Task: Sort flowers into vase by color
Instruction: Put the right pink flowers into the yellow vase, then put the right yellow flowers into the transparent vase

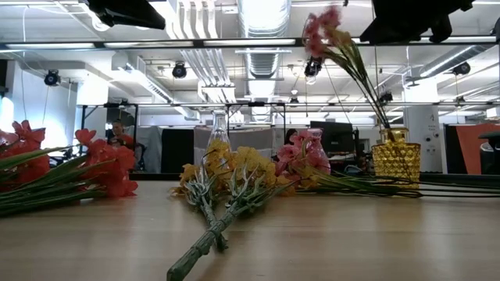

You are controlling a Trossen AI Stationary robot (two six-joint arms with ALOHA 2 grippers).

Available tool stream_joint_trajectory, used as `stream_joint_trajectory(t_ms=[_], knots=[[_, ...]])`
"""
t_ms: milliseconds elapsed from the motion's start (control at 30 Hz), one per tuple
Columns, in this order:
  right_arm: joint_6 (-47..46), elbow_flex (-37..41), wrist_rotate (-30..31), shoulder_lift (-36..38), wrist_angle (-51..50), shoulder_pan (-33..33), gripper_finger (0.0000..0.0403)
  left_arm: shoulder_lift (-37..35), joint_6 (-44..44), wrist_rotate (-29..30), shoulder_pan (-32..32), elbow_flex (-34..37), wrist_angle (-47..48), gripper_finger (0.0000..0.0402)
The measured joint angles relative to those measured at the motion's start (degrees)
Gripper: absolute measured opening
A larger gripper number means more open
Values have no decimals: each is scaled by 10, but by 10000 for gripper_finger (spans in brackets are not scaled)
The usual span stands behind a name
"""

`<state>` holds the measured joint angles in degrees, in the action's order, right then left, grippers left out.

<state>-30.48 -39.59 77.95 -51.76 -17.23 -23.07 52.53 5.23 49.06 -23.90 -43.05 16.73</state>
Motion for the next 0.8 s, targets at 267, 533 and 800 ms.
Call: stream_joint_trajectory(t_ms=[267,533,800], knots=[[10,-18,-7,11,-1,0,170,0,0,0,0,0,0,120],[21,-46,-39,11,-3,-1,185,0,3,-1,0,0,0,120],[20,-75,-163,7,-5,-1,184,4,15,-17,0,1,0,120]])
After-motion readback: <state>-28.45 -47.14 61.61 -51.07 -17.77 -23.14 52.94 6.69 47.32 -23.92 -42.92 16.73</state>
